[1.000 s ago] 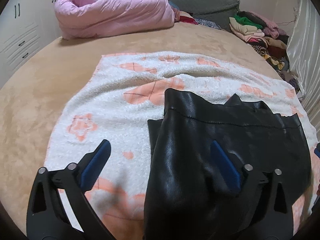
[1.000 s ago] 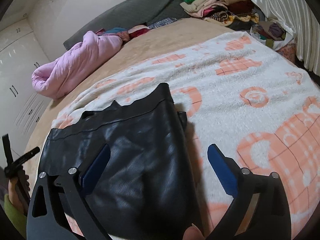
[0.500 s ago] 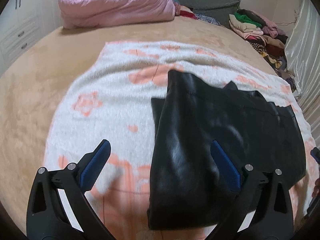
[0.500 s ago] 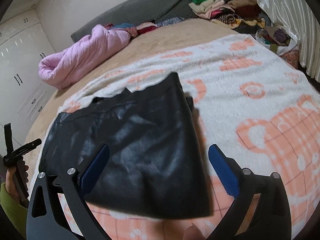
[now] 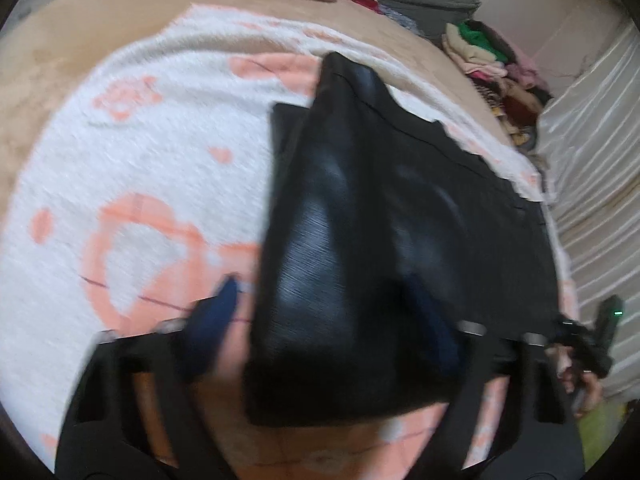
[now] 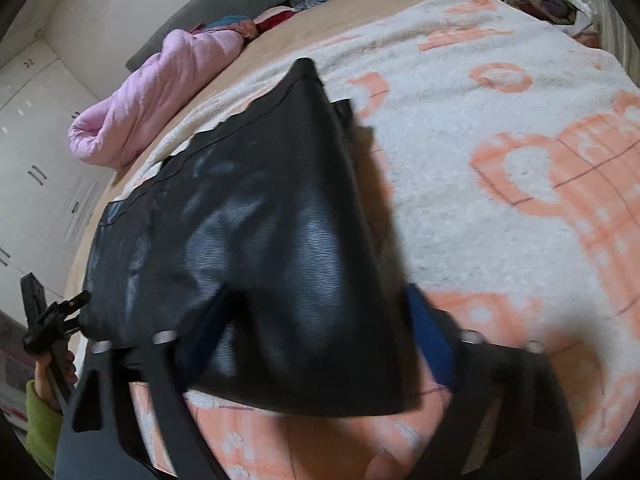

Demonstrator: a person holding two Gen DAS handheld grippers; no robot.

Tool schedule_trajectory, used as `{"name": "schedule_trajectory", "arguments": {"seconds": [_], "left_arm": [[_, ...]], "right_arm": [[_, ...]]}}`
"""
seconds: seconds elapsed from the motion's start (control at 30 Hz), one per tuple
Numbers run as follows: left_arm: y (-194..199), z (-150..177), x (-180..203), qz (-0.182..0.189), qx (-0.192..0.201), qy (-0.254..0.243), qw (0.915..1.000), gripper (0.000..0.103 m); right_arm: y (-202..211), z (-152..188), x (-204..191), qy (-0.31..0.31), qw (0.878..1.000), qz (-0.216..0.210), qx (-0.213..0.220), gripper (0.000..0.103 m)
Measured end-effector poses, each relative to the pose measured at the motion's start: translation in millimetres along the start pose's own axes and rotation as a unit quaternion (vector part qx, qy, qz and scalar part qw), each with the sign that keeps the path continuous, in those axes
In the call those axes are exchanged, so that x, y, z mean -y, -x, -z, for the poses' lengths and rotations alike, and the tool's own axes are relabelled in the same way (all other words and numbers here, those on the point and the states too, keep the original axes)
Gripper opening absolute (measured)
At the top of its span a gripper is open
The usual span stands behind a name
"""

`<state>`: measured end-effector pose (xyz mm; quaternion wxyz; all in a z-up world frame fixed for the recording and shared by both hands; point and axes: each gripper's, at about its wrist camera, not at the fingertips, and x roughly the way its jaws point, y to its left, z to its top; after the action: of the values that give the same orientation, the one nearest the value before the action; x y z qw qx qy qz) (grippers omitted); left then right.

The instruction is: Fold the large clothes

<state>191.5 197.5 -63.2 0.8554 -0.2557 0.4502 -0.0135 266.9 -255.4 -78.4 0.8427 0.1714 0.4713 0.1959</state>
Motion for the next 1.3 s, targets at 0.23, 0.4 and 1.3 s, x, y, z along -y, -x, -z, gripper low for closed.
{"name": "schedule_trajectory", "arguments": {"seconds": [0.23,0.4,1.3], "left_arm": [[10,8,13,-0.01,0.001,-0.01,0.9999,0.045],[25,30,19,-0.009,-0.003,-0.017,0.9998,0.045],[65,72,42,-0.035,0.021,-0.071,0.9967,0.074]], "right_arm": [[23,0,-4,0.004,1.0,0.003,0.007,0.022],[38,13,5,0.009,1.0,0.009,0.002,0.023],[114,47,-55,0.111,0.983,0.102,0.106,0.082]]}}
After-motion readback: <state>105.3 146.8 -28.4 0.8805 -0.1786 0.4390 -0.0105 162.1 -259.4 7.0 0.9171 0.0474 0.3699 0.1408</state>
